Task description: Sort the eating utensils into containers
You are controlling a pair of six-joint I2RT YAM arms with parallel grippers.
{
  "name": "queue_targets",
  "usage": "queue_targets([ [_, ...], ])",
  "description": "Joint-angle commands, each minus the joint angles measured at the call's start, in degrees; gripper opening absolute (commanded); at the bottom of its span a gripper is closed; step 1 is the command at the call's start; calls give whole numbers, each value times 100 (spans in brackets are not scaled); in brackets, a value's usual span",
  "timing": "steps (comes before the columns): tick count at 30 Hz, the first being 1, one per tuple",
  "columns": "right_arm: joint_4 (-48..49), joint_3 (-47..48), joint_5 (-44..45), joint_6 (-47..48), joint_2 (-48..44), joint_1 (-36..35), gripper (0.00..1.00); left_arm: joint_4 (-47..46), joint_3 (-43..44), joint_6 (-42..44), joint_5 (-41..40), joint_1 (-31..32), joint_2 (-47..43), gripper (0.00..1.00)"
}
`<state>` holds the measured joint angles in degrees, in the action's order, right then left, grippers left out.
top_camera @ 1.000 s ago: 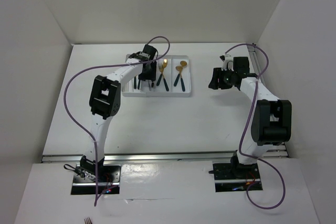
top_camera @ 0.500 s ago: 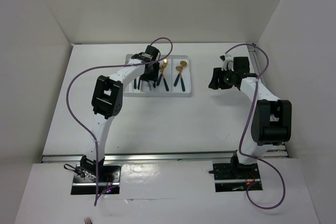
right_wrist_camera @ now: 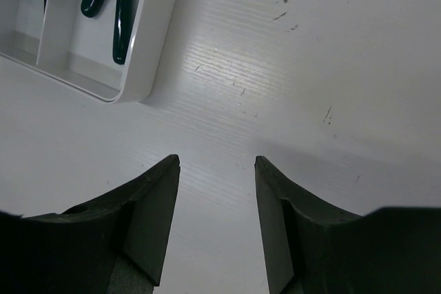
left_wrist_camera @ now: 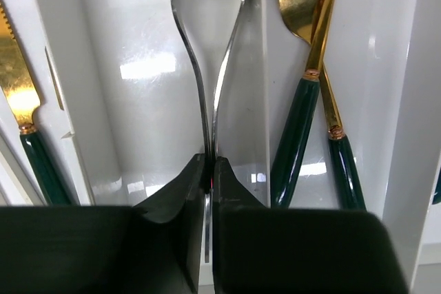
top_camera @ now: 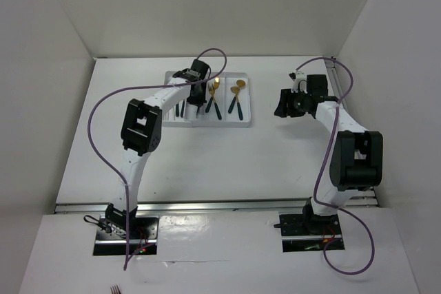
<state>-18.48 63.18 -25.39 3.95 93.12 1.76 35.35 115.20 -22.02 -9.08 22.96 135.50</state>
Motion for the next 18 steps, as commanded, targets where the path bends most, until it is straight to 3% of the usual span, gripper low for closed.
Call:
queue_targets([
  [1, 46, 54, -54, 54, -145, 79, 55, 191, -68, -101, 152, 33, 265, 10],
  [2, 46, 54, -54, 54, -145, 79, 55, 191, -68, -101, 152, 33, 266, 2],
  [3, 46, 54, -54, 106, -145, 79, 55, 191, -120, -101, 152, 33, 266, 0],
  [14, 99, -7, -168, 54, -251, 79, 55, -300, -1016, -329, -472, -134, -1104, 0],
  [18, 99, -60, -221, 2, -251, 79, 55, -415, -912, -399, -542, -134, -1386, 0],
])
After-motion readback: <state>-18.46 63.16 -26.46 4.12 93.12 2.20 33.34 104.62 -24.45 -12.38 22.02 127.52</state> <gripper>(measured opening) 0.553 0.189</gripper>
